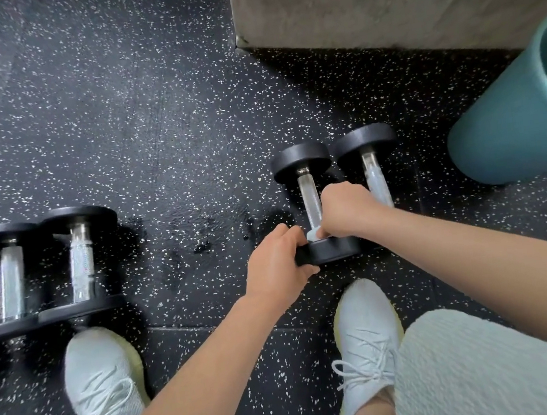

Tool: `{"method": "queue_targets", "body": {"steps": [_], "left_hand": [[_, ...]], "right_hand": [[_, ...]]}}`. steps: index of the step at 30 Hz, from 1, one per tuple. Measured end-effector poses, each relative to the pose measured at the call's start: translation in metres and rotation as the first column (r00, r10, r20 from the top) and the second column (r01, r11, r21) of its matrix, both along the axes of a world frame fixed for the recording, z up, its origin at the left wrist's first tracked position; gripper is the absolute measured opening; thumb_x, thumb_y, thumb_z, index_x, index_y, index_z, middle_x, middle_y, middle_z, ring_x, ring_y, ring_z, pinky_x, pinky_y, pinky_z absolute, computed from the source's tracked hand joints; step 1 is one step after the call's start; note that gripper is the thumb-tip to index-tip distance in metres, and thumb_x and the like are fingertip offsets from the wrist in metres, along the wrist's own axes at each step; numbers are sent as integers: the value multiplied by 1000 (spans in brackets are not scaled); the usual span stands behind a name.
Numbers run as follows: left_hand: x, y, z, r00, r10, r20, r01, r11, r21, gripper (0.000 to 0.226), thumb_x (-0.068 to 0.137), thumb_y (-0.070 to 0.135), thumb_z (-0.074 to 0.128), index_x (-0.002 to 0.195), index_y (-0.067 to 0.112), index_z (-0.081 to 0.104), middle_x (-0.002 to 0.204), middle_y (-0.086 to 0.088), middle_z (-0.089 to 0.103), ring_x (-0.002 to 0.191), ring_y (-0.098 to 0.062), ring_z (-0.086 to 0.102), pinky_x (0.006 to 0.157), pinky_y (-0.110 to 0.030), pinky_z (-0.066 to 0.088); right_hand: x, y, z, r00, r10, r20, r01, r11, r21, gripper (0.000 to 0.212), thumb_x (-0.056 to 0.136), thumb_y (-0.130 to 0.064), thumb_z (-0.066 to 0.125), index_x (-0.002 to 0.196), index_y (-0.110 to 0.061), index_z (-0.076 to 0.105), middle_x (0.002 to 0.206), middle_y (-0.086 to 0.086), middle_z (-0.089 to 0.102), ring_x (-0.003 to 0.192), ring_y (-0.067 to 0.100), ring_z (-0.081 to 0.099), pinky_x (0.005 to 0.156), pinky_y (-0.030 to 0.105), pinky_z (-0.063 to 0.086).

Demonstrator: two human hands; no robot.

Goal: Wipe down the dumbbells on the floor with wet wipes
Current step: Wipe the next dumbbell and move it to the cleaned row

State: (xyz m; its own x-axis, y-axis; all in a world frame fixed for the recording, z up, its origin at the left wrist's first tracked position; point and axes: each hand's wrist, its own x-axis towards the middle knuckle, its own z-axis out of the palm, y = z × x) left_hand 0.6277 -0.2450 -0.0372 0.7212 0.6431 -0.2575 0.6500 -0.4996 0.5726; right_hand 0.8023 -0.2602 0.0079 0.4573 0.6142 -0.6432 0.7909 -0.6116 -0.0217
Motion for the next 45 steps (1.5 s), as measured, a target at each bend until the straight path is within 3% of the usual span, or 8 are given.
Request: {"method": "queue_targets", "body": {"steps": [6,15,21,28,33,37,41,45], "left_hand": [[-12,2,-5,1000,30,1,-30,1000,5,47,73,39,93,106,23,63,100,10,57,92,-17,60,76,-40,52],[-1,-8,1,998,30,55,-32,999,19,48,75,36,91,115,27,66,103,11,57,96,-15,59,77,-35,50],[3,-9,3,999,21,27,-23,999,44,46,74,37,92,107,22,65,97,9,51,92,-19,56,67,-35,36],[-5,-5,-1,999,43,22,-43,999,6,44,74,37,91,106,25,62,99,11,54,91,-16,57,70,-36,46],[-8,-3,-2,999,52,15,-52,999,-6,44,75,37,91,107,25,64,97,12,54,85,-14,54,69,-34,43],[-10,-1,0,999,49,-11,-49,999,1,42,76,38,91,105,26,63,94,13,52,84,-14,53,67,-33,40],[-14,1,-1,998,53,-36,-53,999,-12,43,77,37,91,106,26,63,94,14,51,85,-13,55,66,-32,39],[-14,2,-2,998,52,-28,-52,998,-21,44,75,37,92,106,26,63,95,13,54,85,-14,57,69,-34,46]], "right_hand": [[-18,1,-6,995,84,58,-91,985,147,46,75,-33,88,103,-12,58,100,8,69,93,33,66,65,36,47],[-28,26,-5,968,226,109,-209,967,-145,42,92,-20,67,132,-13,59,142,12,48,119,31,57,75,36,45],[-8,9,-8,991,-127,-41,127,992,-3,73,80,-33,84,132,0,46,129,12,56,118,34,61,78,36,47],[16,-3,-12,847,-396,-354,359,918,-169,68,60,-53,95,97,-10,56,80,2,58,66,18,48,59,31,36],[10,0,-23,693,-527,-493,479,847,-231,45,69,-28,95,98,-6,68,107,8,71,105,26,63,99,39,50],[0,8,-18,864,-359,-354,329,933,-145,28,84,-25,83,81,-11,59,84,3,62,77,21,56,67,29,45],[-12,12,-19,969,-194,-152,192,981,-25,37,77,-37,85,87,-15,57,87,2,60,88,28,63,70,31,47],[-8,12,-17,981,-135,-137,131,991,-34,31,84,-31,77,77,-16,52,79,1,58,83,26,61,64,30,45]]}}
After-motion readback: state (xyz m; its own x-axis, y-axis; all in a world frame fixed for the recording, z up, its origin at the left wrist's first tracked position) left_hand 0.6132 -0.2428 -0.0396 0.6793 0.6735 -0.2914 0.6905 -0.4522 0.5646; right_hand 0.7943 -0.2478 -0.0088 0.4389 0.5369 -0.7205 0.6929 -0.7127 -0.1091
